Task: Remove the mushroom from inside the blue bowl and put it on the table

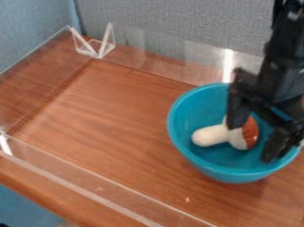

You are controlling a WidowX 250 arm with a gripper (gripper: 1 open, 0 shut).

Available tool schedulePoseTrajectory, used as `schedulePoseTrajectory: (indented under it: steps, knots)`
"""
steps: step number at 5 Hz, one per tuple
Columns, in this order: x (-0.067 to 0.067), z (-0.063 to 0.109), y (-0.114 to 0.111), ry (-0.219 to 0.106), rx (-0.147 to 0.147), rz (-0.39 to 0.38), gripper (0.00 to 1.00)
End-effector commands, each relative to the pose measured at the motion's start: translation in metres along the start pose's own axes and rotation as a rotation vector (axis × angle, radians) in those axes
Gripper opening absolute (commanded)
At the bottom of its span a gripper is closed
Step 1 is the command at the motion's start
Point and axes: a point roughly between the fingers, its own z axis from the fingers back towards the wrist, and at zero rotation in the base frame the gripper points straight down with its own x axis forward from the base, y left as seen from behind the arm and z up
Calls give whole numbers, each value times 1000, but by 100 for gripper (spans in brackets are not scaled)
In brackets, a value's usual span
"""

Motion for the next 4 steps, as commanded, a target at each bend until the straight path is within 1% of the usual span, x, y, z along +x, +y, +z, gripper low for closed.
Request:
schedulePoseTrajectory:
  steps: [1,4]
  knots:
    - [-5,9,5,-29,17,18,100]
    - [-1,-6,13,-19,36,37,100]
